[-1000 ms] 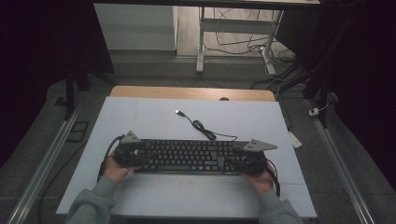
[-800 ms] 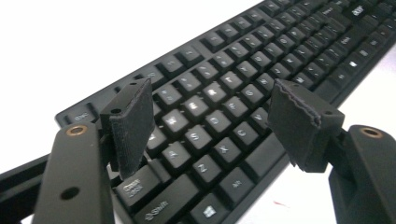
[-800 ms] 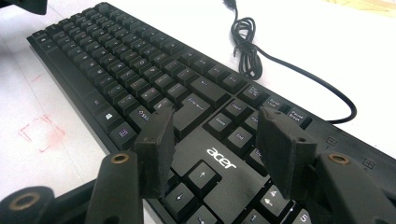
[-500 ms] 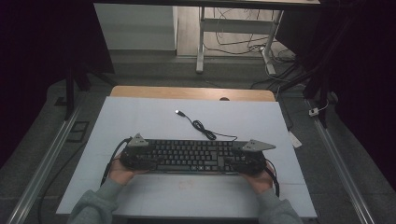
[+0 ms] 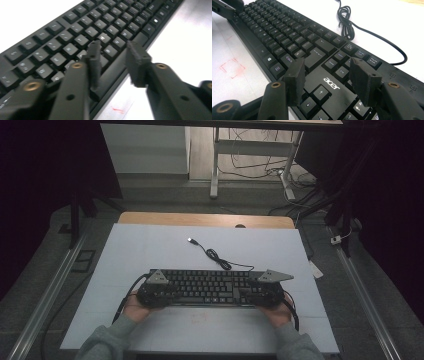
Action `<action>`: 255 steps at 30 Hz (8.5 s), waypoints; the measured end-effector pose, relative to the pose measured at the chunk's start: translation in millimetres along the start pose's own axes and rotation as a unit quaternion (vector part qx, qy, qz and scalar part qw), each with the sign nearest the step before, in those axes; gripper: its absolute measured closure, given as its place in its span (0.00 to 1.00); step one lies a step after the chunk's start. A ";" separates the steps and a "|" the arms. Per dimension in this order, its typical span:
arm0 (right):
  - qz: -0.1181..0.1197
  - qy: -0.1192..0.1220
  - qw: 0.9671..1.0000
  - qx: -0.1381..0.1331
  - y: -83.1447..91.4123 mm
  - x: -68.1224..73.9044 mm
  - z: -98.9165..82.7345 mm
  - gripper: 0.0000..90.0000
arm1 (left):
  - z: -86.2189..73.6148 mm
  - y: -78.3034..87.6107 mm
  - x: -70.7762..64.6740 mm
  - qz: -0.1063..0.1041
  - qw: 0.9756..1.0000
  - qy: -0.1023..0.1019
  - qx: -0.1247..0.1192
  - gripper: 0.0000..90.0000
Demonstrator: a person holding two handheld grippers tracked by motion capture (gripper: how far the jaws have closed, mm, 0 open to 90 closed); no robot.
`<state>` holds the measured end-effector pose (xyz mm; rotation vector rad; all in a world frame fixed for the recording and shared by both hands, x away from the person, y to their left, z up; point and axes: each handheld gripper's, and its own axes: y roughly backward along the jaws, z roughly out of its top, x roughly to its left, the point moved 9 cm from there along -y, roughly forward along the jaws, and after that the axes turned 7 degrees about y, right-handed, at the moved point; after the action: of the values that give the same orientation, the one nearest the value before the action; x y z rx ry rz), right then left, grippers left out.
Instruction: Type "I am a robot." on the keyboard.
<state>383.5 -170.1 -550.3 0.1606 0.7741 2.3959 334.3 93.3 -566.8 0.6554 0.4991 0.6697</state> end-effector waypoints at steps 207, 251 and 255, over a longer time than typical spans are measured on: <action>-0.003 0.013 1.000 -0.006 10.9 -1.4 -8.9 0.46 | 5.5 36.0 51.8 0.035 0.995 0.068 -0.070 0.39; -0.006 0.025 1.000 0.017 0.9 -1.1 -14.5 0.46 | 1.3 -18.7 -11.9 -0.009 0.999 -0.031 0.013 0.84; -0.005 0.026 0.999 0.018 0.8 -1.0 -14.7 0.46 | -0.1 -20.1 -11.0 -0.006 0.999 -0.034 0.018 0.97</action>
<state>379.6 -178.3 -561.8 0.1095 0.8399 2.3851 334.8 73.5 -578.5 0.7074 0.4524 0.6268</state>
